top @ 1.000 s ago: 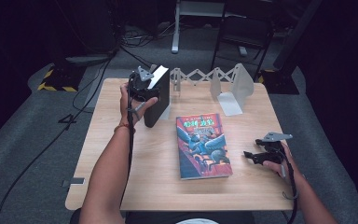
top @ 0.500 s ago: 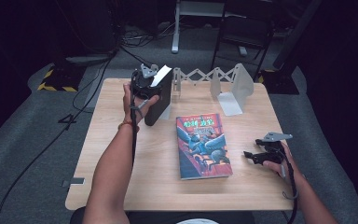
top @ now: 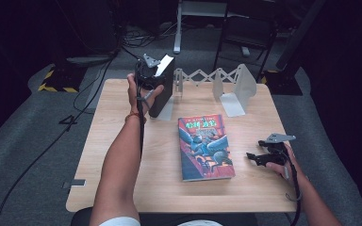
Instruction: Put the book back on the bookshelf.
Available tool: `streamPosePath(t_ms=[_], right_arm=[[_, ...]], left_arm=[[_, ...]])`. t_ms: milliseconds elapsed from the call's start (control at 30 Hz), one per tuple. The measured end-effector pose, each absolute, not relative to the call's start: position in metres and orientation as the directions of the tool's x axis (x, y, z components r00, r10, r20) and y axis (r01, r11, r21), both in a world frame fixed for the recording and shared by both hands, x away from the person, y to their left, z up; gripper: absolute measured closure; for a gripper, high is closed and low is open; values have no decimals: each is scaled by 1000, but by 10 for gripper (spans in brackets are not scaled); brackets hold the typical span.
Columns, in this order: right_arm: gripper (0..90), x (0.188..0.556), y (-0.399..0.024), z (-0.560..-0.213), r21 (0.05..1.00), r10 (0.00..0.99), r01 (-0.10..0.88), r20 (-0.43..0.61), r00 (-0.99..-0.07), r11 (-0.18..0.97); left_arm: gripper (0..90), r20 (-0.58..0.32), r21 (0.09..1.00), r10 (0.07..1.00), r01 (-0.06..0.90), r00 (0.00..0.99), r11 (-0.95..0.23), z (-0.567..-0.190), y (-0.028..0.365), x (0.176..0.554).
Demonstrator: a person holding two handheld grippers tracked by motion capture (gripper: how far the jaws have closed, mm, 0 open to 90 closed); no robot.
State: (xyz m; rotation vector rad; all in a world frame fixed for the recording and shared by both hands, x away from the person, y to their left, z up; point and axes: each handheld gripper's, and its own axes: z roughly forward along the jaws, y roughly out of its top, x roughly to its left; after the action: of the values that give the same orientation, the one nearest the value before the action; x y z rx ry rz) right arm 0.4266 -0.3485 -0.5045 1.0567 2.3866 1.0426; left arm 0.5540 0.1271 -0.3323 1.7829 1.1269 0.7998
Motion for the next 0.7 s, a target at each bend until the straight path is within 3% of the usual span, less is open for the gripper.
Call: streamPosePath(t_ms=[700], right_arm=[[157,427,-349,-505,735,739,499,-5,-674,459]], left_arm=[[524,48,918,973,374,225,-132,-360,118,562]])
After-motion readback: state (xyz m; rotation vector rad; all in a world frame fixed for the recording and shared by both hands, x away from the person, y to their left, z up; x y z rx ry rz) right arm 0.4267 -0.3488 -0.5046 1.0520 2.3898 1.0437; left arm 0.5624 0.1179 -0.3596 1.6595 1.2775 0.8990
